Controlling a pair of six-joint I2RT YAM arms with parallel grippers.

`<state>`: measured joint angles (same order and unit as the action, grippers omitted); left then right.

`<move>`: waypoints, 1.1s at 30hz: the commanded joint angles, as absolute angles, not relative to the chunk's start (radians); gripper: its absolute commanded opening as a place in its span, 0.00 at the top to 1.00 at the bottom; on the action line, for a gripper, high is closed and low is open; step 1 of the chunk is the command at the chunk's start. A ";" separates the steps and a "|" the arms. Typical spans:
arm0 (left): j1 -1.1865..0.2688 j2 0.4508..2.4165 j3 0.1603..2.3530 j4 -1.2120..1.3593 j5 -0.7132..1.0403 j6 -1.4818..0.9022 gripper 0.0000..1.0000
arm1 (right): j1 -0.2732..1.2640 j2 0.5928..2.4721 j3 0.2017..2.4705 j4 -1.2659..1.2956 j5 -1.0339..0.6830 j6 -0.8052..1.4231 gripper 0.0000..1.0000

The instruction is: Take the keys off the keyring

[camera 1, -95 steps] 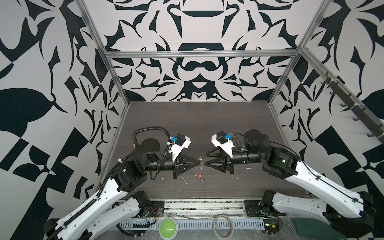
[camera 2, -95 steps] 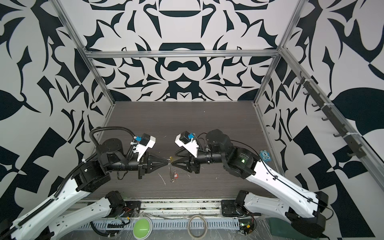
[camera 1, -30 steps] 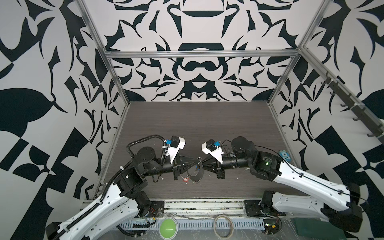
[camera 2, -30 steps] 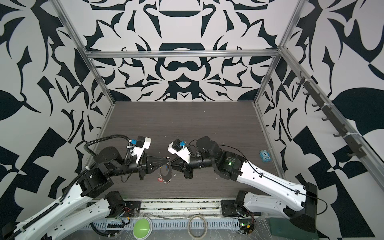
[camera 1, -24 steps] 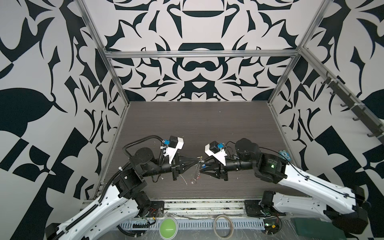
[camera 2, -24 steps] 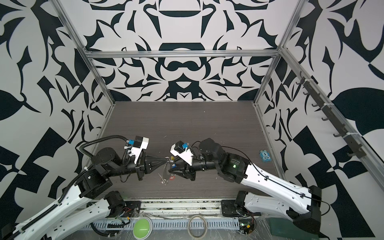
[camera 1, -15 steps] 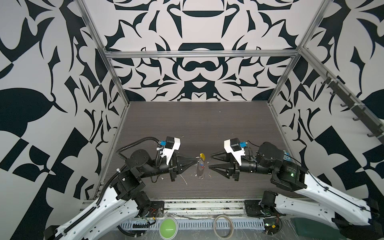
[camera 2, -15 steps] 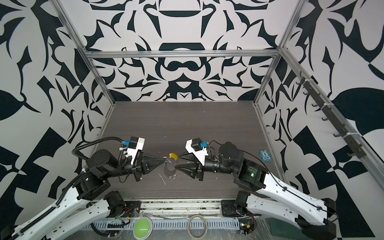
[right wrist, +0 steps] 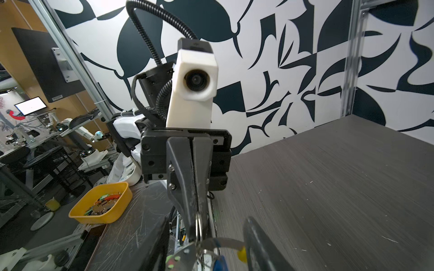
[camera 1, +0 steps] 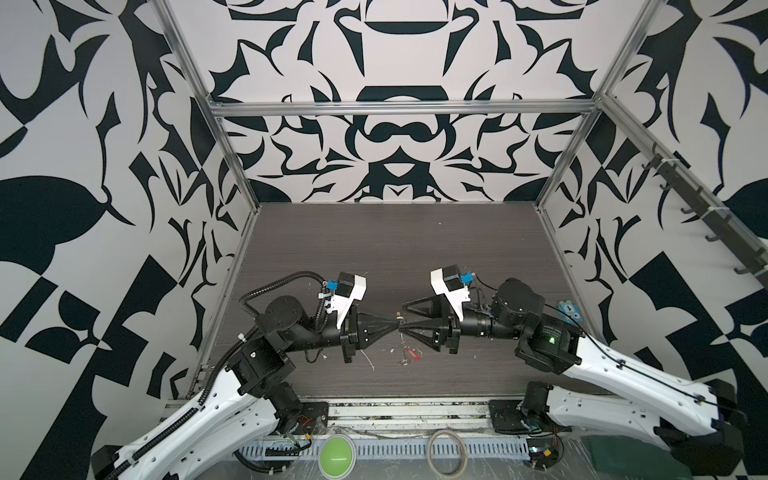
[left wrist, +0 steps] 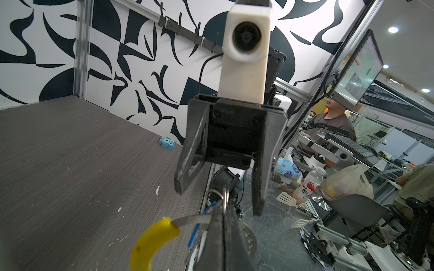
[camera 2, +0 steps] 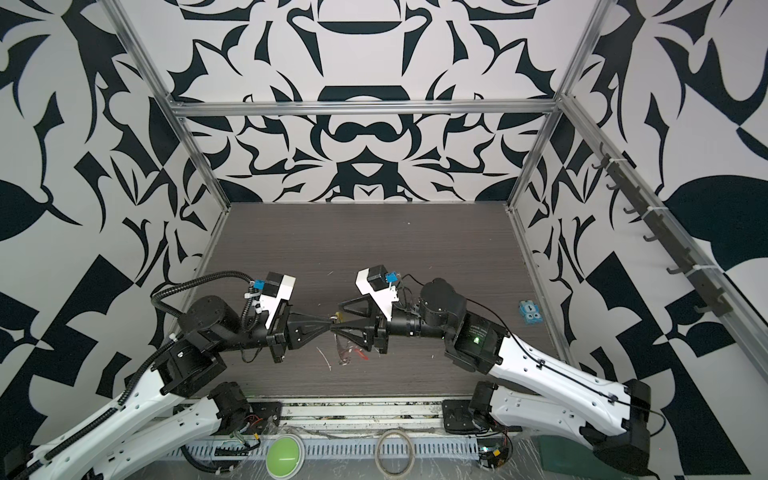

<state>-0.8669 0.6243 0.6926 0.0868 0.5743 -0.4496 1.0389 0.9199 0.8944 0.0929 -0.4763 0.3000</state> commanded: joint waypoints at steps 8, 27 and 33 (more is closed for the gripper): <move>-0.867 0.604 0.672 0.129 0.565 -0.454 1.00 | 1.043 0.919 0.921 0.118 -0.547 0.317 0.67; -0.867 0.592 0.671 0.121 0.521 -0.448 1.00 | 1.043 0.899 0.902 0.095 -0.519 0.313 0.87; -0.867 0.592 0.671 0.121 0.517 -0.449 1.00 | 1.043 0.897 0.901 0.085 -0.509 0.311 1.00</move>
<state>-0.8696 0.6033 0.6777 0.0849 0.5407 -0.4500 1.0386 0.9104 0.8944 0.0677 -0.5053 0.3119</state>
